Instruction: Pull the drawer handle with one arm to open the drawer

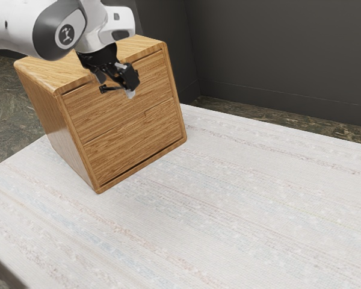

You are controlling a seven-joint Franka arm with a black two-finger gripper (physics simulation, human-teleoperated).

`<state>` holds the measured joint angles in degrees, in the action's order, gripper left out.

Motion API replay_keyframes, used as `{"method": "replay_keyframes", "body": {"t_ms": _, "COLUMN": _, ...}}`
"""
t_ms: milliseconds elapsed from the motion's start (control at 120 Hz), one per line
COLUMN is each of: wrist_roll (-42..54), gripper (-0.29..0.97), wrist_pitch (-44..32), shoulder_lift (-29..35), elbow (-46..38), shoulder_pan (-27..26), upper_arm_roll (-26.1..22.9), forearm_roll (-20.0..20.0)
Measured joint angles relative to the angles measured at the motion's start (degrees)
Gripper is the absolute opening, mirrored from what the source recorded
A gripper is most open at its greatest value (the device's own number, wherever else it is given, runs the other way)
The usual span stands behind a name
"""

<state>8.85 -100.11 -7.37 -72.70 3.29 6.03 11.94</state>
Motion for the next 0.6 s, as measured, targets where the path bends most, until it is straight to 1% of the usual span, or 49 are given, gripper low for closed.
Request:
{"method": "replay_keyframes", "body": {"t_ms": 158, "wrist_roll": 1.41, "gripper": 0.68, "wrist_pitch": -5.24, "shoulder_lift": -3.07, "elbow": 0.41, "shoulder_pan": -0.02, "upper_arm_roll": -0.10, "forearm_roll": -1.01}}
{"method": "replay_keyframes", "body": {"t_ms": 292, "wrist_roll": 2.36, "gripper": 0.68, "wrist_pitch": -8.42, "shoulder_lift": -4.37, "elbow": 0.74, "shoulder_pan": -0.04, "upper_arm_roll": 0.07, "forearm_roll": -1.99}}
{"method": "replay_keyframes", "body": {"t_ms": 483, "wrist_roll": 3.42, "gripper": 0.68, "wrist_pitch": -11.02, "shoulder_lift": -5.42, "elbow": 0.93, "shoulder_pan": 1.32, "upper_arm_roll": 0.17, "forearm_roll": -2.43}}
{"method": "replay_keyframes", "body": {"t_ms": 600, "wrist_roll": 3.92, "gripper": 0.68, "wrist_pitch": -12.12, "shoulder_lift": -7.31, "elbow": 1.55, "shoulder_pan": 1.35, "upper_arm_roll": 0.13, "forearm_roll": -2.55}}
